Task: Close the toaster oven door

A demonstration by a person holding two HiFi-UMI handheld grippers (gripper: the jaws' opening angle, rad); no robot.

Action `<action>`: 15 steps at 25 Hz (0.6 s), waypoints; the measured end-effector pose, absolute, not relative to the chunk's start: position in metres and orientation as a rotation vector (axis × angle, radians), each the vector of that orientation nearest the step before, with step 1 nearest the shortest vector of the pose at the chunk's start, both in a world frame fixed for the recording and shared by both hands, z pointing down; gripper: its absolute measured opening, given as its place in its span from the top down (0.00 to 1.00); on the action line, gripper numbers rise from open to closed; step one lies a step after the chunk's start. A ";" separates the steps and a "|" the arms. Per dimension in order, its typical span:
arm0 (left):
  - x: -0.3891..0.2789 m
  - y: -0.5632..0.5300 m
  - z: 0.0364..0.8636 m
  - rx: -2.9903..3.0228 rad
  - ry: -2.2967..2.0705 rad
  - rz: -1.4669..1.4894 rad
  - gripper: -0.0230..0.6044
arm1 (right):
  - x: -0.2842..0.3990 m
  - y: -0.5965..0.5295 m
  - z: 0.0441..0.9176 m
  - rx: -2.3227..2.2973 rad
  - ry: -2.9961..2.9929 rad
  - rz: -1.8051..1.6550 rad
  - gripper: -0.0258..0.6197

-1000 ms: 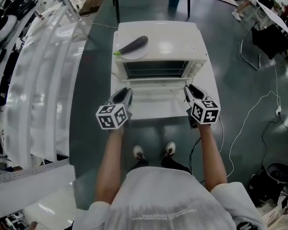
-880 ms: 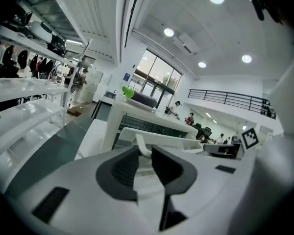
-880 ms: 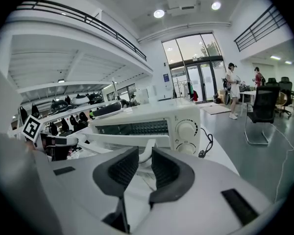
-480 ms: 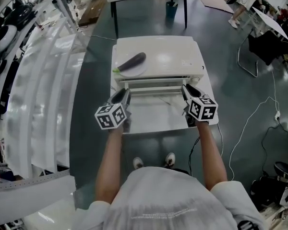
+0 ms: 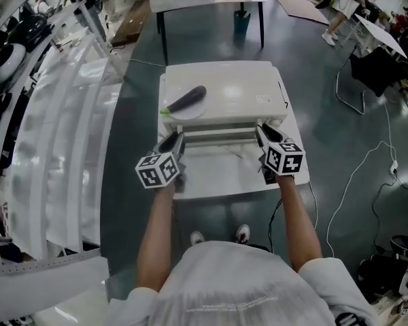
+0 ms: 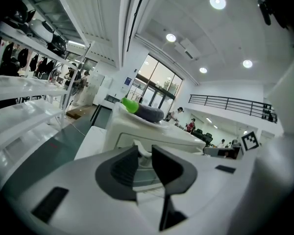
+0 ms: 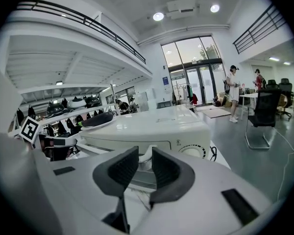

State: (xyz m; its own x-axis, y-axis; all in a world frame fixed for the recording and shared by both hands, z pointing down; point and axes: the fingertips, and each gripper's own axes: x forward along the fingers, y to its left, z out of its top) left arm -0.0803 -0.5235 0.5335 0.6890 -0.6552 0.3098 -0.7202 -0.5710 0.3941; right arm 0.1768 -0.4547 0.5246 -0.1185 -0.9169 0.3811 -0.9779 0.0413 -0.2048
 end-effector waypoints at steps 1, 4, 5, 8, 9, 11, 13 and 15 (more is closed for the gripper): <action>-0.080 -0.523 0.533 2.416 -1.066 0.191 0.83 | 0.177 -0.455 0.525 1.969 -2.147 0.615 0.83; -0.081 -0.522 0.530 2.483 -1.104 0.264 0.83 | 0.178 -0.453 0.521 1.927 -2.095 0.528 0.80; -0.081 -0.522 0.526 2.506 -1.115 0.272 0.83 | 0.180 -0.453 0.516 1.929 -2.083 0.489 0.79; -0.087 -0.523 0.506 2.571 -1.164 0.254 0.83 | 0.187 -0.449 0.491 1.972 -2.084 0.396 0.79; -0.089 -0.523 0.497 2.595 -1.181 0.254 0.83 | 0.190 -0.447 0.482 1.984 -2.082 0.372 0.79; -0.093 -0.520 0.480 2.643 -1.207 0.261 0.83 | 0.195 -0.439 0.466 2.002 -2.057 0.329 0.79; -0.097 -0.515 0.461 2.689 -1.230 0.260 0.83 | 0.198 -0.432 0.452 2.010 -2.029 0.288 0.79; -0.097 -0.512 0.441 2.738 -1.250 0.252 0.85 | 0.199 -0.427 0.438 2.007 -2.018 0.245 0.79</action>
